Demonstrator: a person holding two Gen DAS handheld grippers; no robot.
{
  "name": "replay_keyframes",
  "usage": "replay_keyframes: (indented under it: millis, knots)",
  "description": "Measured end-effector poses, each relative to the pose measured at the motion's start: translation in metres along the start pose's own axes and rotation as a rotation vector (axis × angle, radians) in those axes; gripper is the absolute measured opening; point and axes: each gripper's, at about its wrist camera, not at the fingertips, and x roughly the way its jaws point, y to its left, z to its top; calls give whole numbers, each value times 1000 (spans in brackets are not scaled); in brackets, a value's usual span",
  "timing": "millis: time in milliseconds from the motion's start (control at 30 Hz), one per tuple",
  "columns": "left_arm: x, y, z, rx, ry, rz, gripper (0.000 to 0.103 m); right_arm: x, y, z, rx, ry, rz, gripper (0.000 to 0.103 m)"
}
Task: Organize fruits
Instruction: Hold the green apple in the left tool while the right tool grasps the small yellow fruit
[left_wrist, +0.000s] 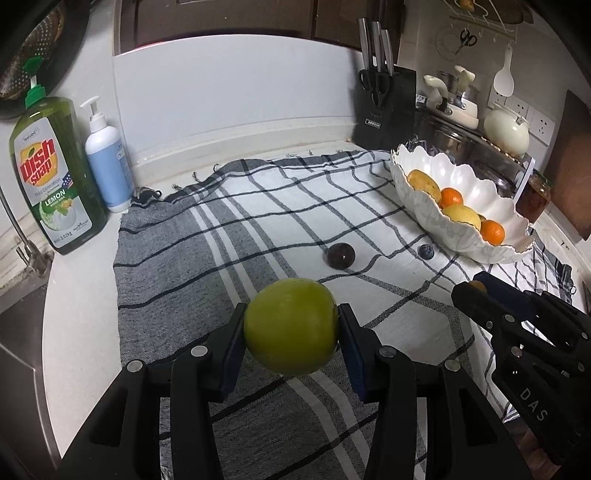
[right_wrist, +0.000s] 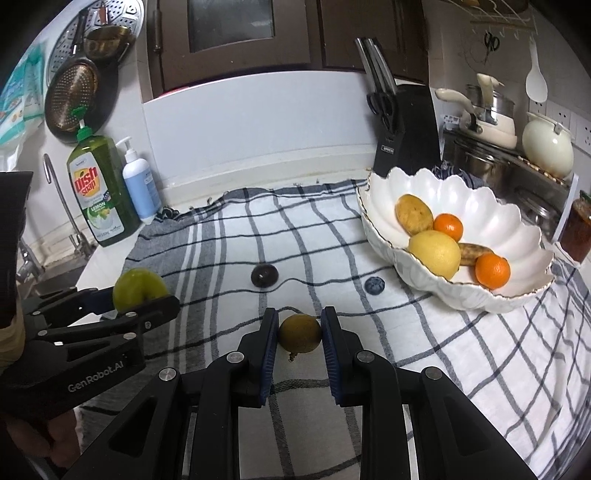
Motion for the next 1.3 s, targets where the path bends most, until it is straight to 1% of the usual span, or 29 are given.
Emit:
replay_keyframes:
  millis: [133,300,367,433,600,733,833,900,933,967,1100,1300]
  knots:
    - [-3,4,1,-8,-7,4,47,0,6,1,-23,5,10,25]
    - [-4,10,-1,-17,-6,16,47,9,14,-4,-54,39,21,25]
    - [-1,12,-3,-21,-1,19,47,19,14,-11,-47,72,33,25]
    - [1,13,-6,-19,5,25,47,30,8,-20,-12,116,49,25]
    - [10,13,-16,-23,30,22,47,41,8,-34,-13,148,42,25]
    - [12,14,-20,-22,34,25,47,44,8,-39,-16,162,41,25]
    - [14,14,-21,-21,36,22,47,44,8,-39,-20,161,42,26]
    - [14,13,-22,-19,38,19,47,43,8,-38,-14,157,51,30]
    - [15,13,-21,-17,37,17,47,41,6,-38,-5,151,55,35]
    - [15,12,-21,-14,37,16,47,40,5,-37,1,143,51,37]
    - [15,5,-21,-3,33,5,47,33,-4,-35,28,117,35,37]
    - [18,-3,-20,4,37,-12,47,30,-14,-33,59,102,19,37]
